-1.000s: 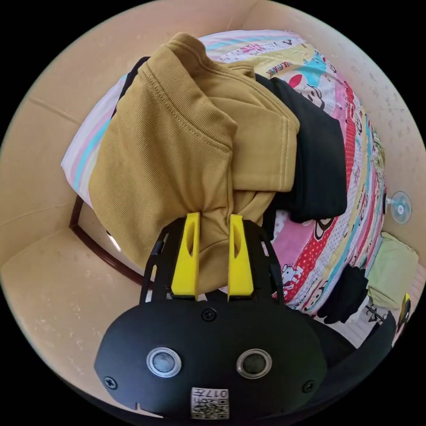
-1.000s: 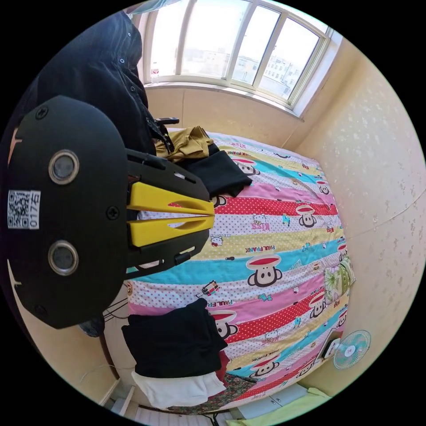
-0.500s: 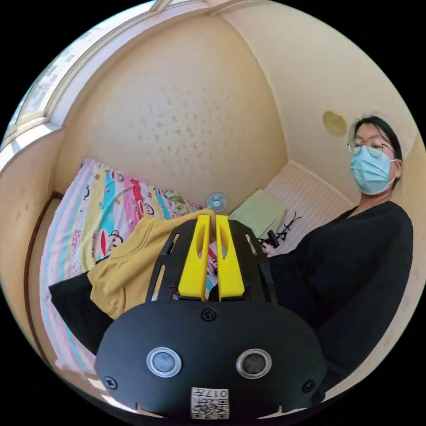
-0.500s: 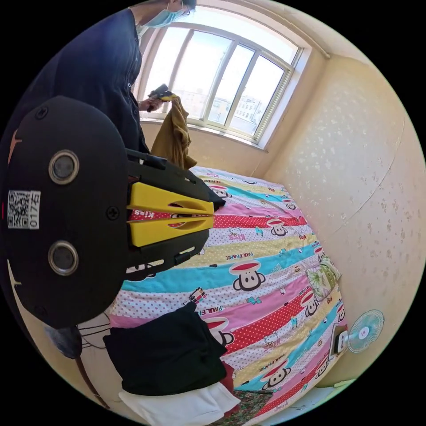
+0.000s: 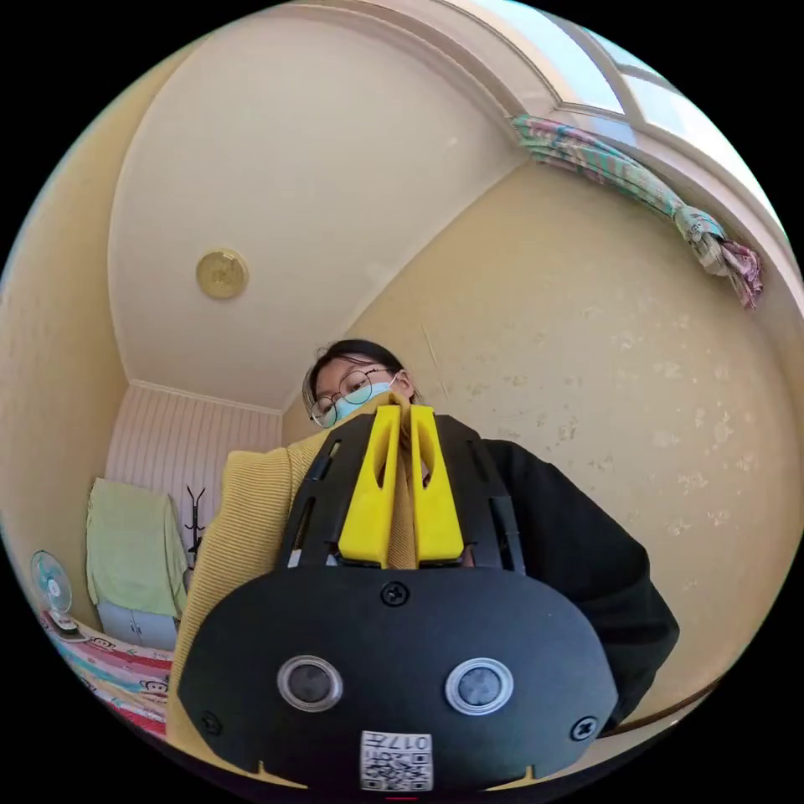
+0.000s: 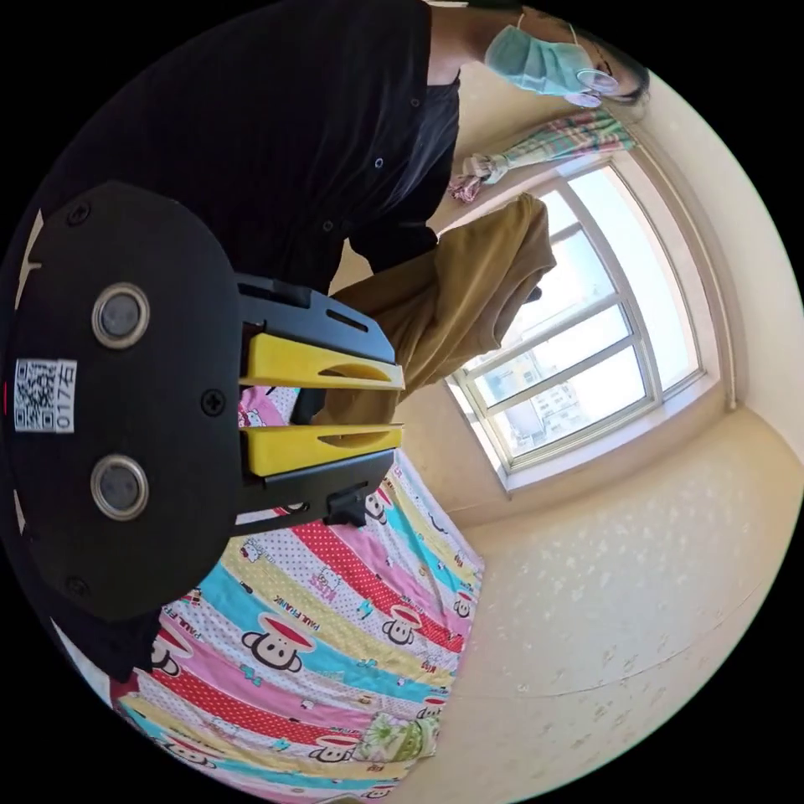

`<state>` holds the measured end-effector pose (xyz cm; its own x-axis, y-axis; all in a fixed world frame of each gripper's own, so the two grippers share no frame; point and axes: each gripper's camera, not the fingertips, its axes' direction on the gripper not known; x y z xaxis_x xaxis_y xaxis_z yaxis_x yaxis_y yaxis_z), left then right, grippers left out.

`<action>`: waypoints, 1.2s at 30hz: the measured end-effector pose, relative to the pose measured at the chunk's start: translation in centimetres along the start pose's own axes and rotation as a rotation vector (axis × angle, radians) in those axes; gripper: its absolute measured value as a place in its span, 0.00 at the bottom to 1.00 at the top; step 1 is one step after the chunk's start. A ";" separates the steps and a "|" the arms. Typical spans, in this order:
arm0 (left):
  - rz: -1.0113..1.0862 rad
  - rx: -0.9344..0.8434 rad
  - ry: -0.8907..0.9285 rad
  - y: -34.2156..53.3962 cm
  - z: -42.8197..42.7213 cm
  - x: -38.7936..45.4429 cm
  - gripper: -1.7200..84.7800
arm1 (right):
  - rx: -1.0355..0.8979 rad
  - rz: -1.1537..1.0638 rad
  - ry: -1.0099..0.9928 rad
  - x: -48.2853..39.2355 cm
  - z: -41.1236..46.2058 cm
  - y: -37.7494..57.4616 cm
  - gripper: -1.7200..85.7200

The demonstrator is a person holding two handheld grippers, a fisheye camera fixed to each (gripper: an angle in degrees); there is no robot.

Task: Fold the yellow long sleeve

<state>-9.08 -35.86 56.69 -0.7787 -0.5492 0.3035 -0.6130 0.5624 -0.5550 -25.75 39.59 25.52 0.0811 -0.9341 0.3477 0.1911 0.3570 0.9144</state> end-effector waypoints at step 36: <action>-0.351 0.033 -1.466 13.3 3.3 8.2 0.01 | 0.457 -0.118 0.262 -6.5 -18.3 5.4 0.03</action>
<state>-23.19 -34.94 49.23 0.2347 -0.7734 -0.5889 -0.7157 0.2725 -0.6431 -7.38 47.71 24.38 0.3374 -0.9136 0.2269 -0.2264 0.1553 0.9616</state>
